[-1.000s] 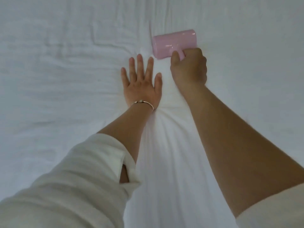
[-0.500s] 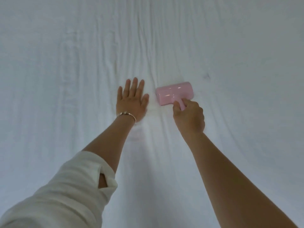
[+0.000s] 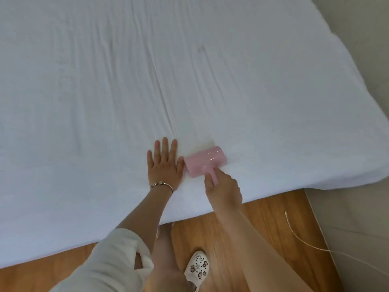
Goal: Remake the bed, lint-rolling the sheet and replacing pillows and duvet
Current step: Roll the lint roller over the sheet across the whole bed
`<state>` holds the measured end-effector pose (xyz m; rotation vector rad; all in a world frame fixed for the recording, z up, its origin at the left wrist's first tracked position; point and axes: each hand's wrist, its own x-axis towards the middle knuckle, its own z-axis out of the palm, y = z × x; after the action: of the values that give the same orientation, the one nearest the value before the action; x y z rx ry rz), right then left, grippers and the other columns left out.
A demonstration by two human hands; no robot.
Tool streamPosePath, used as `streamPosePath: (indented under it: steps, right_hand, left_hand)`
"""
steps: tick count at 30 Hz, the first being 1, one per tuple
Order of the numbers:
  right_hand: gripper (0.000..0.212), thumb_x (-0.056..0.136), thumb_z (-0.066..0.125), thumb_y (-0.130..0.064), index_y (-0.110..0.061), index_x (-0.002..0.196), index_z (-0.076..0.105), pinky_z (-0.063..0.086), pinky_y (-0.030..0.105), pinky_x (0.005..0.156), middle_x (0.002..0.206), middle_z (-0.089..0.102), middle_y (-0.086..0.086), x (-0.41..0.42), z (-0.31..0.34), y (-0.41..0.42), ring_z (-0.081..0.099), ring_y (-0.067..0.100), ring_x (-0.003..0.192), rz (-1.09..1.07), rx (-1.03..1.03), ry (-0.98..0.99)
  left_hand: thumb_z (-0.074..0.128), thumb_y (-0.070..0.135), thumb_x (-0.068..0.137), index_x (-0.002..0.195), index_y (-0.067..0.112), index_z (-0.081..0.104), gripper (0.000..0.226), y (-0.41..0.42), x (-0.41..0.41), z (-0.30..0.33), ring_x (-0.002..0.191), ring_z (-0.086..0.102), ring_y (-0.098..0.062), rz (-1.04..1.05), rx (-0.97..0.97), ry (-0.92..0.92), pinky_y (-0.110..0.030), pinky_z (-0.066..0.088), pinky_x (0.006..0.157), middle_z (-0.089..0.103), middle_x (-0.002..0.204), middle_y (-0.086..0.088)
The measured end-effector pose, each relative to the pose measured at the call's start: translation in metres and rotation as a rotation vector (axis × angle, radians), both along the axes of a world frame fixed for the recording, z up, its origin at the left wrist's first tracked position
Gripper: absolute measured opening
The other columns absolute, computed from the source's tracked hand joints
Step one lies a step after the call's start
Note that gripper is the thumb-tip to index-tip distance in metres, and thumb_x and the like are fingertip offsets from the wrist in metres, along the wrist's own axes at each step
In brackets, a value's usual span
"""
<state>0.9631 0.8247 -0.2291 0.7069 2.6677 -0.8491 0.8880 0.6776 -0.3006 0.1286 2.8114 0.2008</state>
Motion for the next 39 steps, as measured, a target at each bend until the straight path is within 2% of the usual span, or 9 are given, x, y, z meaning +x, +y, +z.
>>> streamPosePath:
  steps: [4,8,11,14,17,23,30,34,39]
  right_hand:
    - [0.023,0.101,0.041,-0.039,-0.029,0.082,0.048,0.035,0.022,0.048,0.07,0.055,-0.009,0.053,0.009,0.017,0.06,0.015,0.07,0.051,-0.011,-0.062]
    - [0.029,0.099,0.046,-0.036,-0.024,0.073,0.049,0.035,0.024,0.049,0.079,0.061,-0.002,0.054,0.024,0.03,0.058,0.017,0.072,0.037,-0.041,-0.133]
    - [0.029,0.096,0.05,-0.04,-0.02,0.077,0.057,0.04,0.024,0.054,0.087,0.066,-0.003,0.047,0.033,0.037,0.062,0.017,0.074,-0.006,-0.088,-0.118]
    - [0.036,0.095,0.049,-0.042,-0.019,0.067,0.052,0.038,0.026,0.052,0.068,0.057,-0.003,0.031,0.046,0.036,0.054,0.018,0.064,-0.051,-0.155,-0.049]
    - [0.044,0.095,0.049,-0.042,-0.02,0.059,0.04,0.029,0.026,0.049,0.057,0.044,-0.004,-0.01,0.061,0.033,0.045,0.018,0.057,-0.074,-0.175,0.024]
    - [0.045,0.094,0.052,-0.047,-0.015,0.064,0.046,0.028,0.027,0.047,0.055,0.043,-0.004,-0.164,0.073,0.039,0.041,0.014,0.052,-0.116,-0.214,0.116]
    - [0.043,0.094,0.054,-0.037,-0.017,0.059,0.042,0.026,0.029,0.047,0.052,0.038,-0.004,-0.414,0.066,0.049,0.038,0.015,0.05,-0.073,-0.24,0.239]
    - [0.038,0.096,0.052,-0.039,-0.016,0.066,0.052,0.028,0.029,0.057,0.065,0.049,0.004,-0.558,0.048,0.048,0.049,0.027,0.068,0.027,-0.15,0.332]
    - [0.034,0.096,0.051,-0.041,-0.01,0.097,0.068,0.033,0.02,0.058,0.093,0.066,0.008,-0.696,0.02,0.044,0.061,0.028,0.089,0.046,-0.031,0.387]
  left_hand:
    - [-0.012,0.047,0.091,0.14,0.035,-0.036,0.055,0.015,0.068,0.012,0.141,-0.031,-0.022,-0.05,-0.02,-0.134,-0.047,-0.012,0.118,-0.034,0.154,0.001]
    - [0.017,0.043,0.102,0.148,0.038,-0.02,0.06,0.015,0.083,0.031,0.146,-0.022,-0.021,-0.112,-0.01,-0.256,-0.044,-0.007,0.12,-0.023,0.158,0.005]
    - [0.027,0.042,0.101,0.152,0.04,-0.001,0.059,0.011,0.072,0.049,0.149,-0.001,-0.022,-0.095,0.056,-0.33,-0.04,0.009,0.12,0.0,0.162,0.006]
    - [0.032,0.037,0.101,0.153,0.038,0.003,0.059,0.01,0.038,0.067,0.143,0.017,-0.025,-0.084,0.113,-0.365,-0.04,0.024,0.114,0.016,0.159,0.004]
    - [0.028,0.036,0.103,0.153,0.036,0.004,0.056,0.009,-0.009,0.074,0.147,0.01,-0.022,-0.073,0.112,-0.287,-0.038,0.014,0.118,0.009,0.161,0.005]
    - [0.019,0.038,0.104,0.154,0.031,0.001,0.054,0.02,-0.155,0.077,0.149,-0.002,-0.019,0.03,0.141,-0.186,-0.038,0.005,0.12,0.005,0.162,0.004]
    - [0.01,0.048,0.102,0.152,0.035,-0.006,0.055,0.031,-0.374,0.057,0.148,-0.011,-0.018,0.11,0.099,-0.111,-0.039,-0.003,0.12,-0.007,0.162,0.005]
    - [0.007,0.053,0.1,0.151,0.036,-0.012,0.057,0.037,-0.476,0.027,0.147,-0.017,-0.018,0.172,0.063,-0.078,-0.043,-0.008,0.119,-0.017,0.161,0.004]
    - [0.0,0.057,0.096,0.147,0.042,-0.02,0.057,0.043,-0.494,-0.025,0.145,-0.023,-0.017,0.199,0.038,0.138,-0.042,-0.017,0.116,-0.023,0.158,0.007]
